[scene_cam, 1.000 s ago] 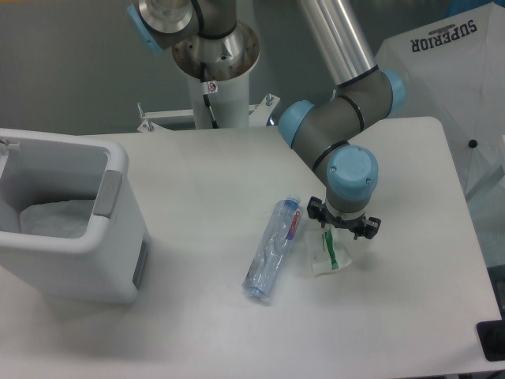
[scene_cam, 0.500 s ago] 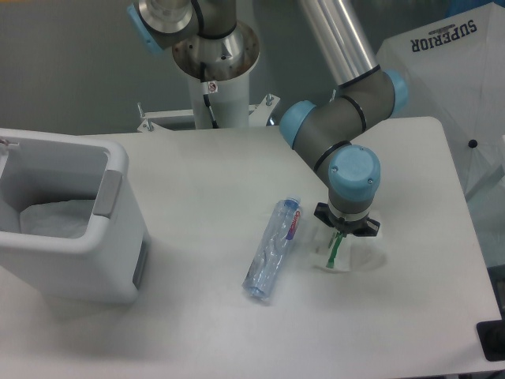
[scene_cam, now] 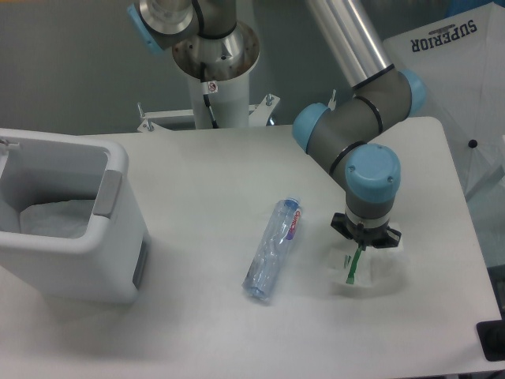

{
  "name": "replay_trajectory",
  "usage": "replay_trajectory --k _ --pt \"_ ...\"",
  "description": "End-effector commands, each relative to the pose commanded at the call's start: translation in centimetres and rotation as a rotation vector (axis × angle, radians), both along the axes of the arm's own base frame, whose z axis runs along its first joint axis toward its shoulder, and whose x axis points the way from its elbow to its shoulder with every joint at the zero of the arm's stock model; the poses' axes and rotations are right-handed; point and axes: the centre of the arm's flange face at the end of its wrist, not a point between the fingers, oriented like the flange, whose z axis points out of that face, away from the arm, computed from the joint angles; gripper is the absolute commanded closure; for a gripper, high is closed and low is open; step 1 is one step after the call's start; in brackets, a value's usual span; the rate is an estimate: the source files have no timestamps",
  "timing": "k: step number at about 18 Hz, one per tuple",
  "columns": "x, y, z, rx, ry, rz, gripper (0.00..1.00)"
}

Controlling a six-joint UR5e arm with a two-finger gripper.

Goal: Place the trash in the trash can
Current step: 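Lift the grasped plastic bag up off the table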

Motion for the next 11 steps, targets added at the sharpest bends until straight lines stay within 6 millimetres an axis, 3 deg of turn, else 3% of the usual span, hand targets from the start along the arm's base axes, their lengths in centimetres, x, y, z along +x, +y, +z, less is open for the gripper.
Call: replay_trajectory --k 7,10,11 --pt "-0.7 2.0 3.7 0.12 0.019 -0.013 1.0" --pt "0.1 3.5 5.4 0.25 -0.029 -0.024 1.0" --pt "0.7 3.7 7.4 0.311 -0.036 -0.025 1.0"
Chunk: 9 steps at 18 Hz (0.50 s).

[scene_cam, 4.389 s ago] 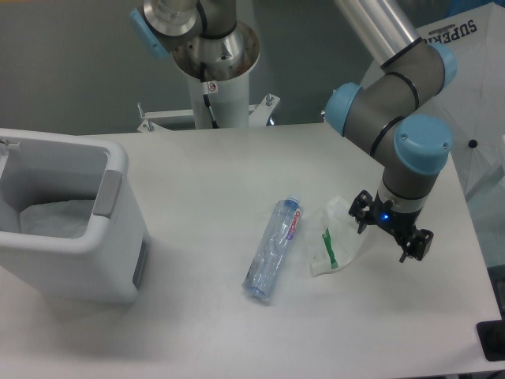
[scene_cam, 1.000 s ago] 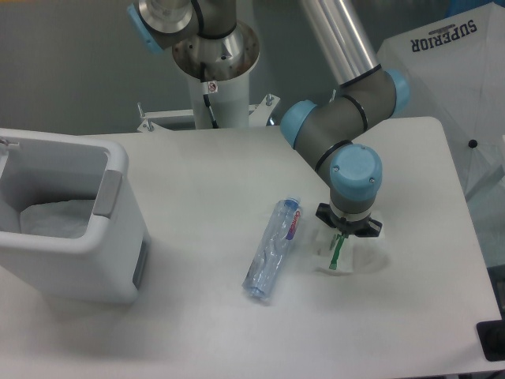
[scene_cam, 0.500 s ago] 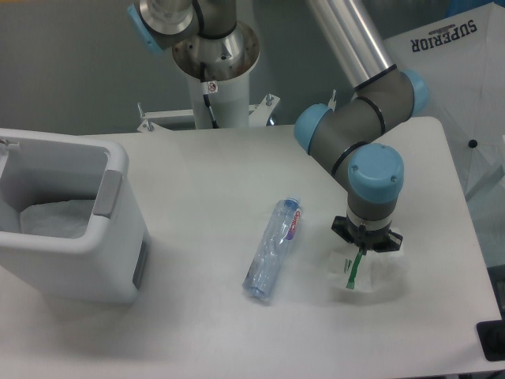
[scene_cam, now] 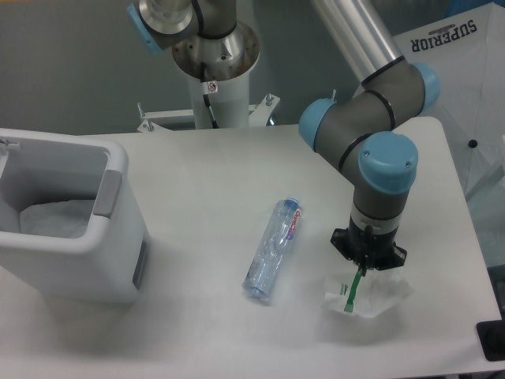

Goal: Place the trash in the trash can
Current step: 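Lift the grasped plastic bag up off the table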

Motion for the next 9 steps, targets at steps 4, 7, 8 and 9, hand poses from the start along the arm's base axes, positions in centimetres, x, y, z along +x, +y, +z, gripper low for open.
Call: replay_trajectory --k 4,7,8,9 --pt "3.3 1.8 4.8 0.172 -0.078 0.025 1.0" --pt "7.3 3.8 8.7 0.258 -0.124 0.049 1.0" --pt "8.5 4.6 9.7 0.283 -0.135 0.04 1.0" --pt "9.6 5.3 10.6 0.31 -0.151 0.022 1.0"
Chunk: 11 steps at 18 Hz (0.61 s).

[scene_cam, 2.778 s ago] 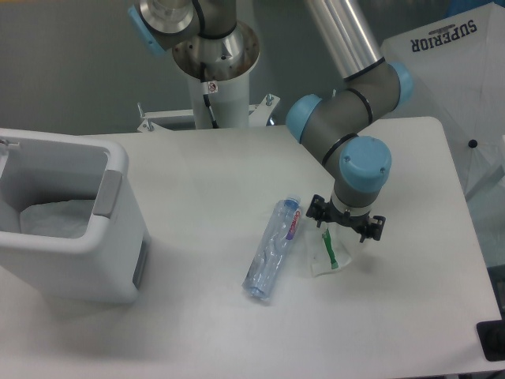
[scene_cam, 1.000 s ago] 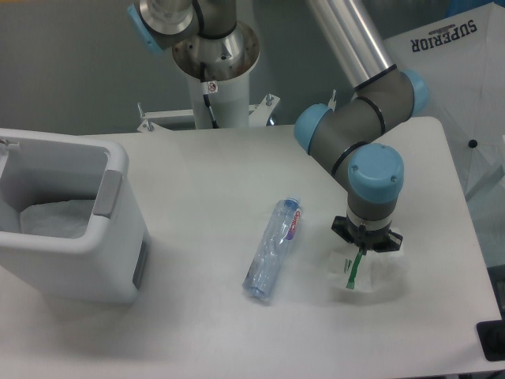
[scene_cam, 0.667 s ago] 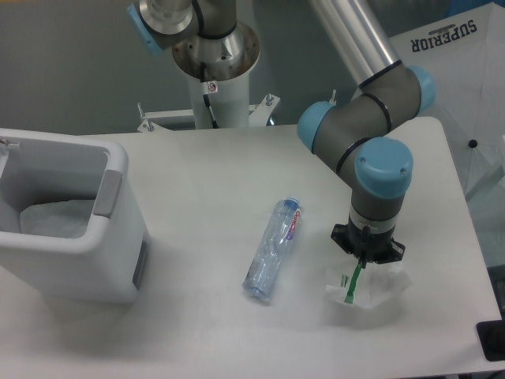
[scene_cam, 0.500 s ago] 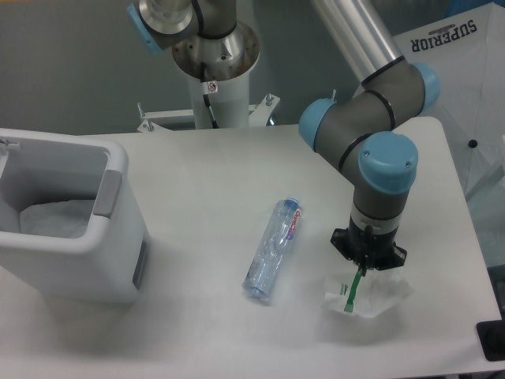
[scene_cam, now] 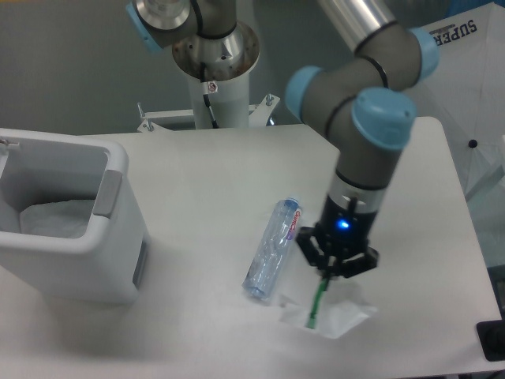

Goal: Place the trash in the trash can
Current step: 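Lift the grasped plastic bag up off the table, then carry the plastic bag over the white trash bin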

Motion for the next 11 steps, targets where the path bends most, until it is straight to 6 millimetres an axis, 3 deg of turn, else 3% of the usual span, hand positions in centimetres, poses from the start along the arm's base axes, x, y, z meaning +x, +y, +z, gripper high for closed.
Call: replay_trajectory --k 4,8,11 --pt "3.2 0.9 3.4 0.112 -0.084 -0.02 1.0" --pt "6.4 0.1 7.9 0.193 -0.131 -0.012 1.0" --pt "10.5 1.3 9.5 0.21 -0.16 -0.044 1.0"
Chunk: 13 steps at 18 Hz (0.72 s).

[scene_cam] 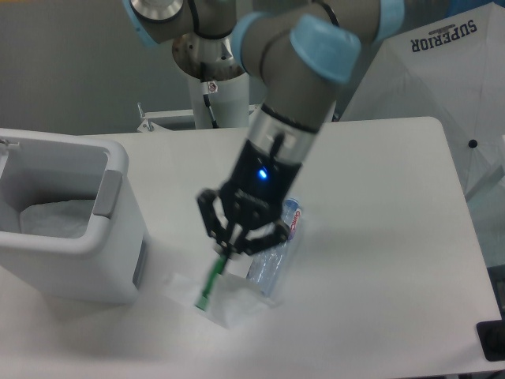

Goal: Place the trash in the trash can
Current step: 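Carry the plastic bag over the white trash bin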

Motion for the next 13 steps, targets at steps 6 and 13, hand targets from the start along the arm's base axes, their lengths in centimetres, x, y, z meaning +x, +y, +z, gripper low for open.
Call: replay_trajectory --k 6,13 --pt "7.5 1.8 2.6 0.007 -0.059 -0.036 1.0" --pt "13.3 -0.8 4.0 0.009 -0.084 -0.055 1.0"
